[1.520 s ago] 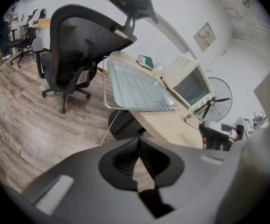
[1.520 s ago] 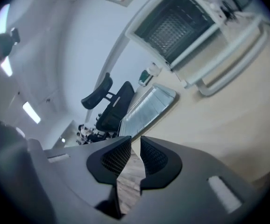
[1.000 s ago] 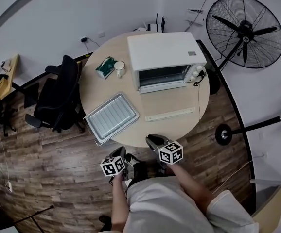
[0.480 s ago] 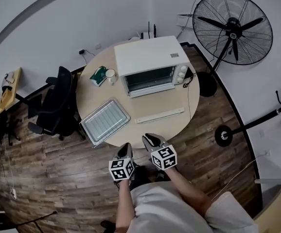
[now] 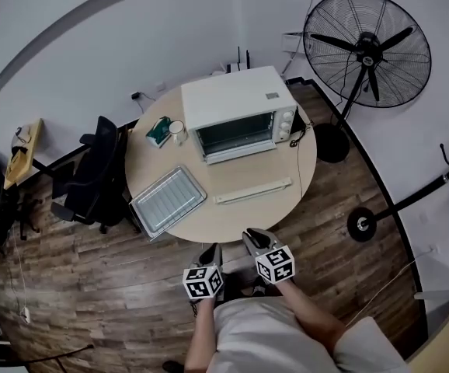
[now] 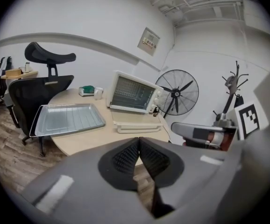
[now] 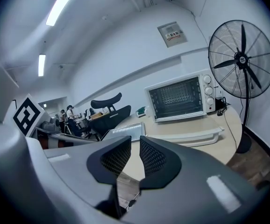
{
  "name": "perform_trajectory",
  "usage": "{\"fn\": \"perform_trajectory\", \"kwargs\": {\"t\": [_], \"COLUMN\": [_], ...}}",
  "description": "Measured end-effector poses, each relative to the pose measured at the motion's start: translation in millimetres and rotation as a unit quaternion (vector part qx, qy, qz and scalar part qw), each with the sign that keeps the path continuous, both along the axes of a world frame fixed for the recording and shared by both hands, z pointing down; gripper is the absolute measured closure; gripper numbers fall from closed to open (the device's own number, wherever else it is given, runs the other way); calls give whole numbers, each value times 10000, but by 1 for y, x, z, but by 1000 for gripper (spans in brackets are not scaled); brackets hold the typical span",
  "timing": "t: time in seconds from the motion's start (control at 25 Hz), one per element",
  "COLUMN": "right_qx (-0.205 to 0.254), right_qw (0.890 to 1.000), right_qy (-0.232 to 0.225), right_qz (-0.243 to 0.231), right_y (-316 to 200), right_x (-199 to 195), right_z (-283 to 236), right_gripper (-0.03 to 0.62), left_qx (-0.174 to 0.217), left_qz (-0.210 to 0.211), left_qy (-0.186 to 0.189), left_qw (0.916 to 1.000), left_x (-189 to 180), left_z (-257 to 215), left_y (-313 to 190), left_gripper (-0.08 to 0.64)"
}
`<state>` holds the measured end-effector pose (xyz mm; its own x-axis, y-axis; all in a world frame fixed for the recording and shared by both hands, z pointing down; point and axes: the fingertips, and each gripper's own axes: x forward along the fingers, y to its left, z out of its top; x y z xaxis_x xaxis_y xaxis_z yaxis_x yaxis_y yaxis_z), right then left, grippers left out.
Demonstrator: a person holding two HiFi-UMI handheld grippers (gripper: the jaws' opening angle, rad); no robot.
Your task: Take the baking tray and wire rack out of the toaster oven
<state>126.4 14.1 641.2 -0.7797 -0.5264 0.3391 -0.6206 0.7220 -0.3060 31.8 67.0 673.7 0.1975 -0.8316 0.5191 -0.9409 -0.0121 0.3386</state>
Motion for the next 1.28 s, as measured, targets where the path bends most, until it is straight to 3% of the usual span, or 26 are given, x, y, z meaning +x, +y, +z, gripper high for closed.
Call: {"fn": "perform_trajectory", "kwargs": {"t": [0.16,0.6,1.28], "right_qx": [-38,-5,-94], "right_qw": [9998,9993,9995], "right_qy": [-118,-349,-241], "right_qz": [172,140,178], "right_y": [0,1,11], "right_x": [12,9,14], "right_z": [-1,-7,-3], "right_gripper": [552,567,592], "left_qx": [59,28,4], "left_qz": [231,88,149], "left_qy": [-35,5,4], "left_qw": [9997,10000,9999], "left_x": [17,5,8], "left_z": [-6,-4,-2], "left_y": [-6,3,12], "left_gripper": [503,503,503]}}
